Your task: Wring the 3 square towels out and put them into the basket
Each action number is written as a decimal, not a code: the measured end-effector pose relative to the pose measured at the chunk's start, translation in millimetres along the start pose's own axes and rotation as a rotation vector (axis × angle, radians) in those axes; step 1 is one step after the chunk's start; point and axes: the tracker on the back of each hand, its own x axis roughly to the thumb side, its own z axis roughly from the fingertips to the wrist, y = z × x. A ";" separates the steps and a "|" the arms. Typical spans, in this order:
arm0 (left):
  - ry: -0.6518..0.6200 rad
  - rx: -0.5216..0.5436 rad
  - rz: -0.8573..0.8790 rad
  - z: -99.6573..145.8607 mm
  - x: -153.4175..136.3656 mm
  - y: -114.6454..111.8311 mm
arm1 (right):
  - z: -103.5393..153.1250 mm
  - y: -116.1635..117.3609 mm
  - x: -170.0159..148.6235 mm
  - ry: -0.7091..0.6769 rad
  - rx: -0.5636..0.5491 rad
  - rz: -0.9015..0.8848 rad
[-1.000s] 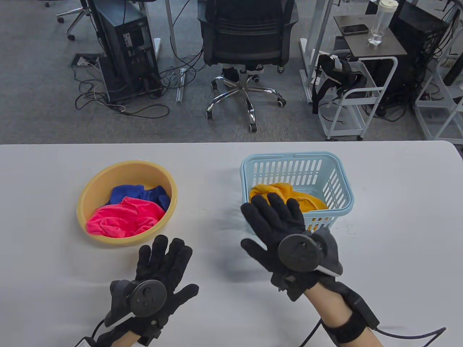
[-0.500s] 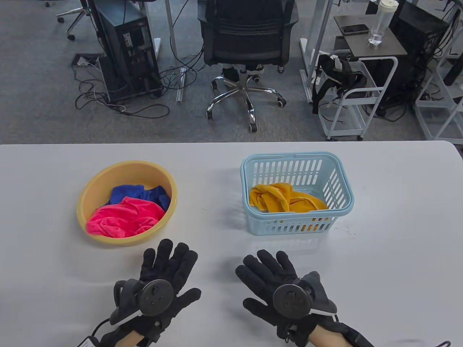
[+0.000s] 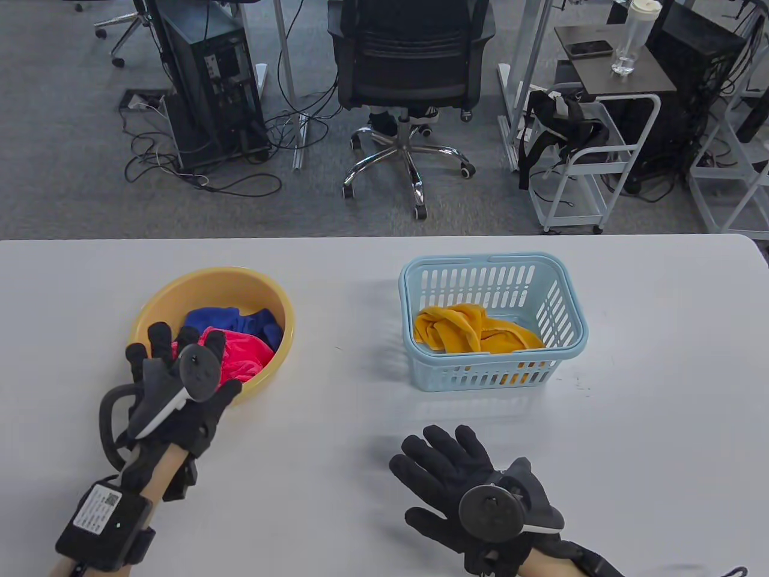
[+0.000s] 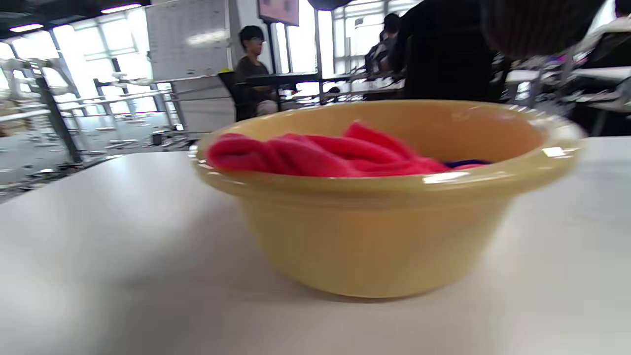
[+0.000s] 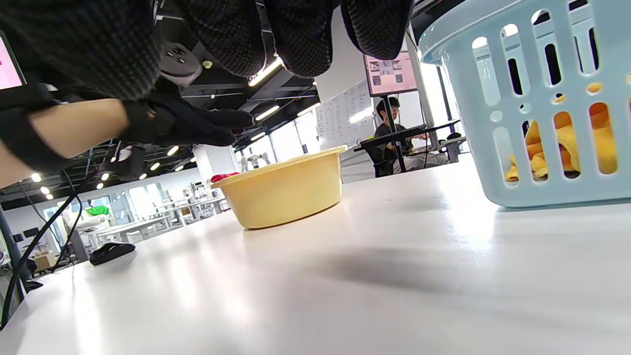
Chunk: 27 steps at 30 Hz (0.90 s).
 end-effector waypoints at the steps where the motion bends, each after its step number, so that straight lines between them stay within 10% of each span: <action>1: 0.052 -0.035 -0.029 -12.3 -8.5 -3.0 | -0.1 0.0 0.4 -0.001 0.003 -0.001; 13: 0.198 -0.209 -0.057 -56.5 -36.7 -33.4 | -1.2 4.8 0.2 0.009 0.046 -0.010; 21: 0.125 0.169 -0.048 -50.2 -28.9 -11.7 | -3.9 14.5 -1.8 0.013 0.096 -0.029; 27: -0.076 0.516 0.462 -4.0 -31.5 62.3 | -3.8 13.4 -4.7 0.024 0.089 -0.047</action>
